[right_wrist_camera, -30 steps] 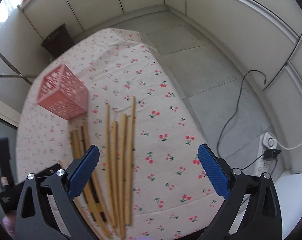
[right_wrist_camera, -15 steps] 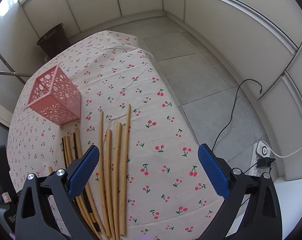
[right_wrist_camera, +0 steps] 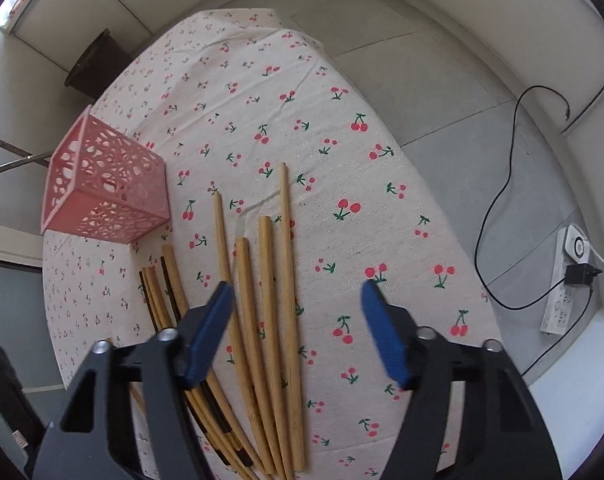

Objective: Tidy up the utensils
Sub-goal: 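Lower the left gripper onto a light wooden chopstick and close it, then grasp another light chopstick with the right gripper while the left gripper holds its chopstick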

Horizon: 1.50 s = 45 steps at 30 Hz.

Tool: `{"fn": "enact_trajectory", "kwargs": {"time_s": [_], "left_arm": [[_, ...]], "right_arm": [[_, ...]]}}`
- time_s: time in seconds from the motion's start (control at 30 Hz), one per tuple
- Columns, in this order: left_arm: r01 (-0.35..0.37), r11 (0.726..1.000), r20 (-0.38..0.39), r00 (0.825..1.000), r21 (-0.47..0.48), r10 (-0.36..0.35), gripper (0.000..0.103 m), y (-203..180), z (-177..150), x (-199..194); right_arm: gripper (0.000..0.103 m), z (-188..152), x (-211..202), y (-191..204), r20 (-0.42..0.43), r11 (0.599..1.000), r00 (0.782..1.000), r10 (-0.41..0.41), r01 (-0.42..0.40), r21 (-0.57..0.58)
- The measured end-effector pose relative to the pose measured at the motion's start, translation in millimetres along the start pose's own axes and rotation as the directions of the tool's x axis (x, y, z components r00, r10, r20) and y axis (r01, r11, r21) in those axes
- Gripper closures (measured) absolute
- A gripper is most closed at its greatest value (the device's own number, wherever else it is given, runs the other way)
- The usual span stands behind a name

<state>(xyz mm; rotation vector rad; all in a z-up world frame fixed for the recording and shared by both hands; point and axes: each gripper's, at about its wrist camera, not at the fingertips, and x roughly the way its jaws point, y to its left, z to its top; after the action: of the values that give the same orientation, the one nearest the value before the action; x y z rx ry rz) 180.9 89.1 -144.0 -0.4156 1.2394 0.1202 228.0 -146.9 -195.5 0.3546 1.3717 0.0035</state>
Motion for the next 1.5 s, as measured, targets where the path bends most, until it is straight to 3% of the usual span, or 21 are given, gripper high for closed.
{"fn": "enact_trajectory", "kwargs": {"time_s": [0.1, 0.23, 0.43, 0.5, 0.53, 0.6, 0.77, 0.93, 1.13, 1.2, 1.23, 1.27, 1.3, 1.37, 1.43, 1.5], "left_arm": [[0.021, 1.0, 0.034, 0.999, 0.006, -0.021, 0.097, 5, 6, -17], [0.022, 0.999, 0.058, 0.998, 0.027, -0.024, 0.097, 13, 2, -33], [0.027, 0.999, 0.06, 0.998, 0.016, -0.028, 0.096, 17, 0, -37], [0.03, 0.999, 0.054, 0.998, 0.017, -0.031, 0.096, 18, -1, -37], [0.036, 0.999, 0.049, 0.998, 0.017, -0.037, 0.096, 18, -1, -36], [0.076, 0.997, 0.013, 0.997, 0.024, -0.077, 0.096, 20, 1, -34], [0.13, 0.991, -0.03, 0.991, -0.009, -0.131, 0.087, 31, 7, -32], [0.045, 0.999, -0.042, 0.998, -0.011, -0.045, 0.067, 32, 4, -22], [-0.101, 0.993, -0.056, 0.993, 0.068, 0.105, 0.065, 6, -6, 6], [-0.18, 0.977, -0.039, 0.982, 0.113, 0.185, 0.067, -5, -16, 16], [-0.24, 0.958, 0.004, 0.97, 0.158, 0.243, 0.075, -15, -22, 17], [-0.242, 0.953, 0.02, 0.97, 0.18, 0.242, 0.084, -21, -26, 17], [-0.235, 0.951, 0.027, 0.972, 0.201, 0.234, 0.096, -26, -29, 18], [-0.224, 0.949, 0.038, 0.974, 0.221, 0.221, 0.097, -31, -32, 19], [-0.137, 0.974, 0.033, 0.99, 0.182, 0.134, 0.097, -25, -30, 15], [-0.093, 0.983, 0.064, 0.994, 0.159, 0.084, 0.097, -19, -28, 1]], "right_arm": [[0.058, 3, 5, 4, 0.006, 1.0, 1.0, -0.024, 0.024, 0.007], [0.063, 10, 6, 5, 0.022, 0.999, 0.999, -0.036, 0.036, 0.012], [0.071, 13, 27, 7, -0.025, 0.997, 0.997, -0.078, 0.078, 0.0], [0.078, 12, 30, 14, -0.001, 0.993, 0.994, -0.109, 0.109, -0.034], [0.086, 12, 30, 16, 0.009, 0.993, 0.993, -0.115, 0.115, -0.041], [0.096, 12, 30, 16, 0.017, 0.993, 0.994, -0.111, 0.112, -0.042], [0.096, 12, 21, 8, 0.052, 0.999, 0.998, -0.044, 0.045, -0.006], [0.096, 8, -10, 10, 0.123, 0.999, 0.992, 0.018, -0.014, -0.032], [0.096, -9, -50, 5, 0.202, 0.995, 0.976, 0.086, -0.072, -0.071], [0.096, -14, -58, 1, 0.216, 0.993, 0.971, 0.106, -0.091, -0.08], [0.096, -16, -63, 0, 0.227, 0.992, 0.967, 0.114, -0.097, -0.087], [0.096, -18, -69, -2, 0.242, 0.99, 0.963, 0.122, -0.101, -0.094], [0.096, -21, -74, -4, 0.255, 0.989, 0.958, 0.132, -0.11, -0.099], [0.096, -24, -85, -7, 0.278, 0.985, 0.947, 0.159, -0.134, -0.105], [0.096, -26, -96, -9, 0.295, 0.981, 0.937, 0.185, -0.158, -0.114], [0.096, -29, -106, -11, 0.306, 0.975, 0.928, 0.212, -0.182, -0.123]]}}
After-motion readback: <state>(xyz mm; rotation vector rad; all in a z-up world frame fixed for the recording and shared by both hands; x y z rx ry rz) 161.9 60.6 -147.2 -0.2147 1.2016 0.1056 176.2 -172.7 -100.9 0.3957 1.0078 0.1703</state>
